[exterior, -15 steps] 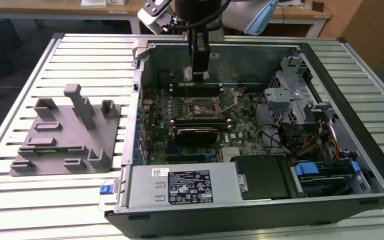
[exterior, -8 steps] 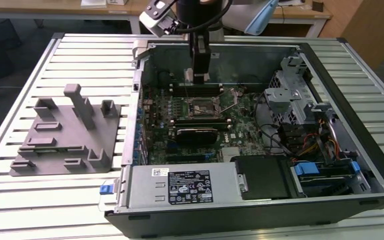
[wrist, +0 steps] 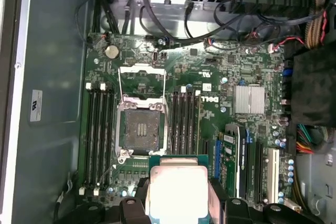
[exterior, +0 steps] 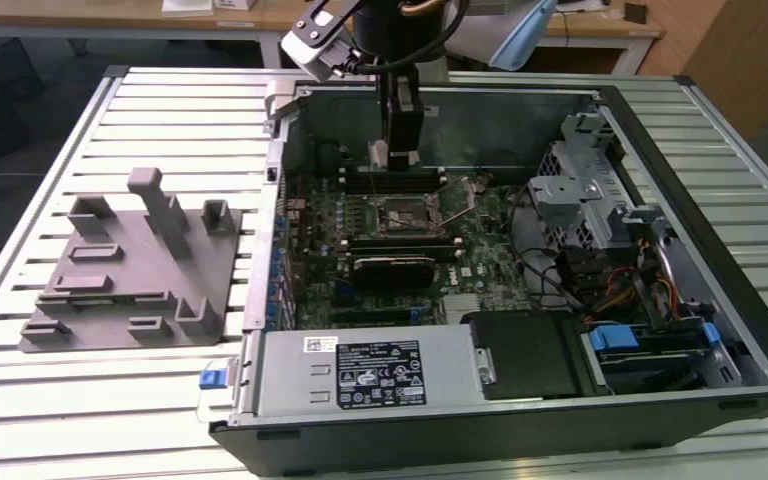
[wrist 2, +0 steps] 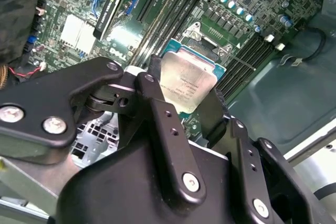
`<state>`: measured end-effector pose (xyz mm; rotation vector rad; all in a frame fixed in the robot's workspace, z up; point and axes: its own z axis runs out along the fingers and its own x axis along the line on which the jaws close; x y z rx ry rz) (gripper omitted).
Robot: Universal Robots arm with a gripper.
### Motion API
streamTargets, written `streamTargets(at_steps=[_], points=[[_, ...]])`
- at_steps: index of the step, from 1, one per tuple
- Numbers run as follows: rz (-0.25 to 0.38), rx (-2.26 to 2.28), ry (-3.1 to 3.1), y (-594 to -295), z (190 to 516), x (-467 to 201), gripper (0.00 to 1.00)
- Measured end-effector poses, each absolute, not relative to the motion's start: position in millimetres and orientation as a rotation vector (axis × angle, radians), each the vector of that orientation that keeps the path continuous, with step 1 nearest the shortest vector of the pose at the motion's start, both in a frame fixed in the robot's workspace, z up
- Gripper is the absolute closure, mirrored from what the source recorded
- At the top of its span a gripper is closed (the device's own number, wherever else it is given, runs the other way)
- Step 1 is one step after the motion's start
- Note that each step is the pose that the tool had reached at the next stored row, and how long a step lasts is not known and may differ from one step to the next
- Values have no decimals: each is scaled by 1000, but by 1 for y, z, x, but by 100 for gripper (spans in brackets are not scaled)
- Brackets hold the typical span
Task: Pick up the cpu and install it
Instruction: 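Place the cpu into insertion slot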
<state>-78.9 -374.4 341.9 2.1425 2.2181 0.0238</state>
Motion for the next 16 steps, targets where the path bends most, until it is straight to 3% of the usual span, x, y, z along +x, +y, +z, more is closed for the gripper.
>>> streamTargets(at_steps=[16], points=[[25, 2134, 2226, -374, 334, -79, 47]])
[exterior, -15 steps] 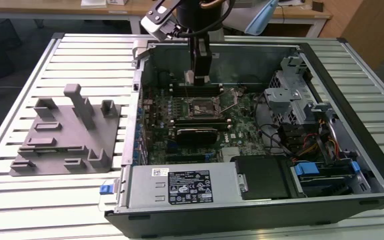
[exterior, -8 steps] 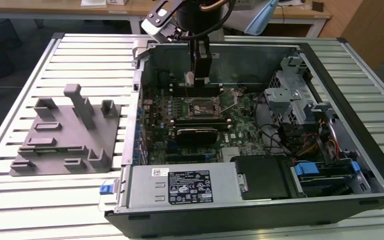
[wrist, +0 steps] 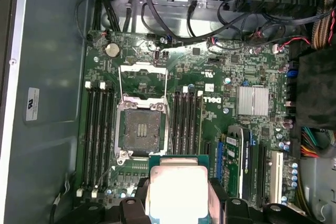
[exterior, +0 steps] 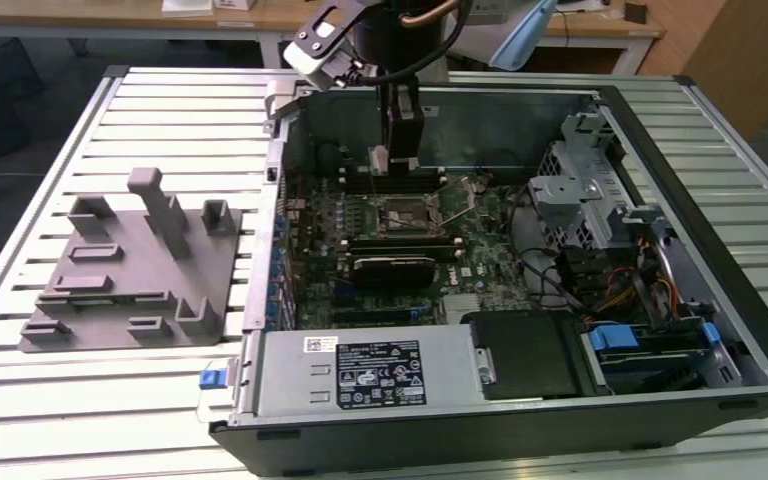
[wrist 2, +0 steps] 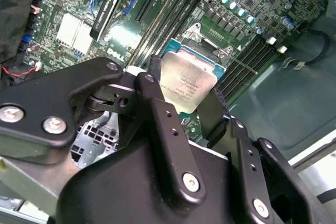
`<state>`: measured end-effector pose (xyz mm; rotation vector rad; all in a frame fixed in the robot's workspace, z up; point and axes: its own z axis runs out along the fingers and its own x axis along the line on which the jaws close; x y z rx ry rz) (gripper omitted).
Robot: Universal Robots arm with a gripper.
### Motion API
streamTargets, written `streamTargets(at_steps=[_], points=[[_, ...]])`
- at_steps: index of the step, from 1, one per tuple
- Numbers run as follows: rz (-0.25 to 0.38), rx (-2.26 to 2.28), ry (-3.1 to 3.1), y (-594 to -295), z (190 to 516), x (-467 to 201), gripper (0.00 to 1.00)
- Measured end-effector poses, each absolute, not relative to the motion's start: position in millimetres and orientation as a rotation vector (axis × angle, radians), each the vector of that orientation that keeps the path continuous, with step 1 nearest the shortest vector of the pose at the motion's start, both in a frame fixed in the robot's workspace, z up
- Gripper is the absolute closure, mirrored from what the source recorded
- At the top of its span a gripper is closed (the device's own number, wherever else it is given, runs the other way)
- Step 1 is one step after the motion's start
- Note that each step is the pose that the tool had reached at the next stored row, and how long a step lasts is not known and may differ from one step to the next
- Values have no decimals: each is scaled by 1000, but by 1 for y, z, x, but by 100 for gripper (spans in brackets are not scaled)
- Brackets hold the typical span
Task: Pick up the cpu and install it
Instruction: 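Place the cpu into insertion slot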
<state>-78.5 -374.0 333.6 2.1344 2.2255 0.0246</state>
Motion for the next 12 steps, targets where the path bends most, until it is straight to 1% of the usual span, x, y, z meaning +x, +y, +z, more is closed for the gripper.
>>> streamTargets(at_steps=[7, 12], points=[[24, 2134, 2225, -372, 331, -77, 47], [22, 2133, 2224, -362, 324, -70, 47]])
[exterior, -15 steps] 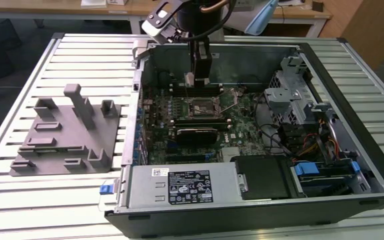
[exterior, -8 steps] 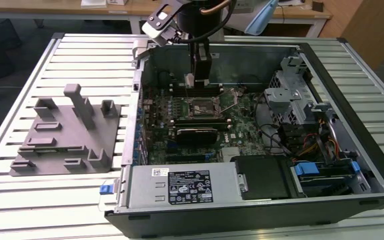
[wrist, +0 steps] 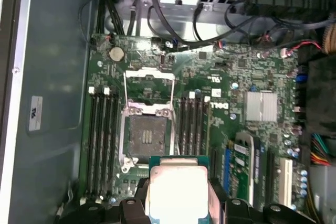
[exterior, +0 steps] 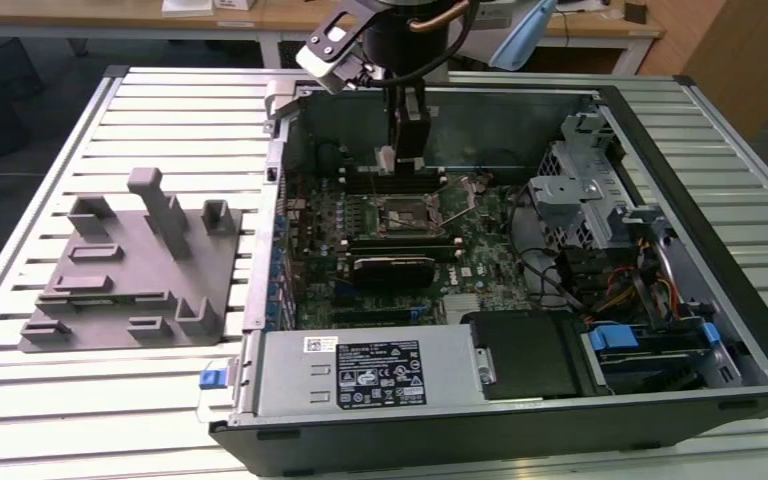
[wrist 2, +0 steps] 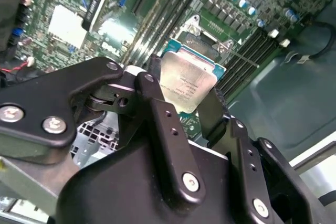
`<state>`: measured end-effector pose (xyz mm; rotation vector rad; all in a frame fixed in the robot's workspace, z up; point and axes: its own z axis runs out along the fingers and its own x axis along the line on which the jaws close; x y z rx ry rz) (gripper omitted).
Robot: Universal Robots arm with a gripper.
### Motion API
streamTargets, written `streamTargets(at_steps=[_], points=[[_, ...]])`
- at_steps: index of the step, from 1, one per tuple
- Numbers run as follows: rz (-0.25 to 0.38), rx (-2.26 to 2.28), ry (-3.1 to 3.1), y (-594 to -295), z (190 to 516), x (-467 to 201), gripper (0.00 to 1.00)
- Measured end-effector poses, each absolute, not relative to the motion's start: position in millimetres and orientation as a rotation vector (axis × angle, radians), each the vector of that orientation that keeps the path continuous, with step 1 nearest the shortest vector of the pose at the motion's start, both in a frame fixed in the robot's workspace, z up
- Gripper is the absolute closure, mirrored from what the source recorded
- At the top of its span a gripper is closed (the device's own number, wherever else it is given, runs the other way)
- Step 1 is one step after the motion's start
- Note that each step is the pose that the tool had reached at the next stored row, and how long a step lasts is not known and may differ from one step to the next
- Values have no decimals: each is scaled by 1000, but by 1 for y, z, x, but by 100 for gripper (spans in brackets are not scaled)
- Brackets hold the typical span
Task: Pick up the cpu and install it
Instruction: 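Place the cpu into insertion slot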
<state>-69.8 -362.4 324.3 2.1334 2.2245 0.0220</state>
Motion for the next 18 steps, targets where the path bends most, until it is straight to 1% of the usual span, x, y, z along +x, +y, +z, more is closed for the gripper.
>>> streamTargets(at_steps=[8, 14, 18], points=[[22, 2133, 2224, -357, 310, -67, 47], [50, 2142, 2239, -357, 305, -65, 47], [48, 2140, 2238, -352, 299, -62, 47]])
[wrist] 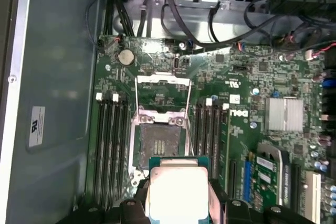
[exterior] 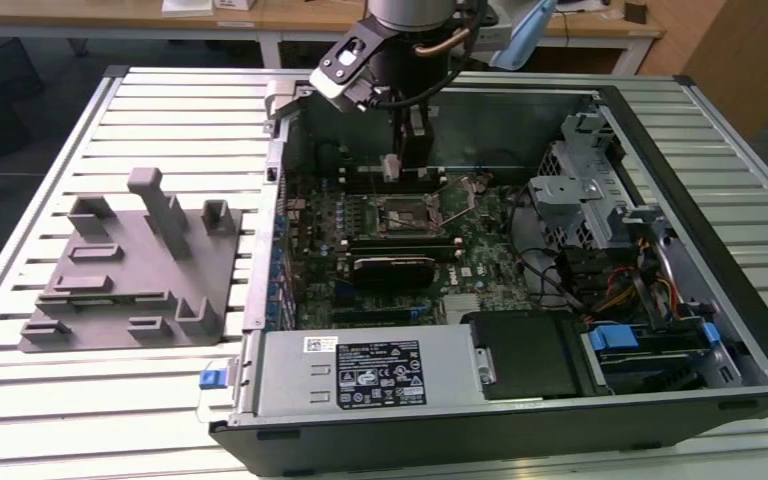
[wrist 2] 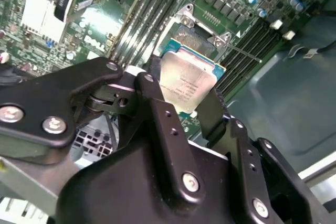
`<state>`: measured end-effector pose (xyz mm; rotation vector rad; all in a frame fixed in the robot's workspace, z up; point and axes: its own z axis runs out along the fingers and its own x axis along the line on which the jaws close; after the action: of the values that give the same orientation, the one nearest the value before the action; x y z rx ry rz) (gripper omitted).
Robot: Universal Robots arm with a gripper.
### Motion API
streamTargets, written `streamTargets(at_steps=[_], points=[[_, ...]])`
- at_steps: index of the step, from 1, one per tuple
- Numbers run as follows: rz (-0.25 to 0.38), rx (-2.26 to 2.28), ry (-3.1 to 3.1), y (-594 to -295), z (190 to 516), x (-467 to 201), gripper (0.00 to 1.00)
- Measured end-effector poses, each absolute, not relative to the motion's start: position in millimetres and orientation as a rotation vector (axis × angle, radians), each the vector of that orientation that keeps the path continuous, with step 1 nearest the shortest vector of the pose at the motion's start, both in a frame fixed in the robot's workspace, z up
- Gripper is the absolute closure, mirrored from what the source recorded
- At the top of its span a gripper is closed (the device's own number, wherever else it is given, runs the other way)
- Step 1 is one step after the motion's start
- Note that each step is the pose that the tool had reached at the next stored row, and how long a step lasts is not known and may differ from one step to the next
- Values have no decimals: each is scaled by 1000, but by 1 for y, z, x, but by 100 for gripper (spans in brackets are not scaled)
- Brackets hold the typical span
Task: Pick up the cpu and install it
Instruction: 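Place the cpu into insertion slot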
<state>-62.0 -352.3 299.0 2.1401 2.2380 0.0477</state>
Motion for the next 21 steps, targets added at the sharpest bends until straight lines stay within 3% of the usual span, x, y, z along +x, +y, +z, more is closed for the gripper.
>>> streamTargets(at_steps=[21], points=[[48, 2140, 2238, -349, 283, -57, 47]])
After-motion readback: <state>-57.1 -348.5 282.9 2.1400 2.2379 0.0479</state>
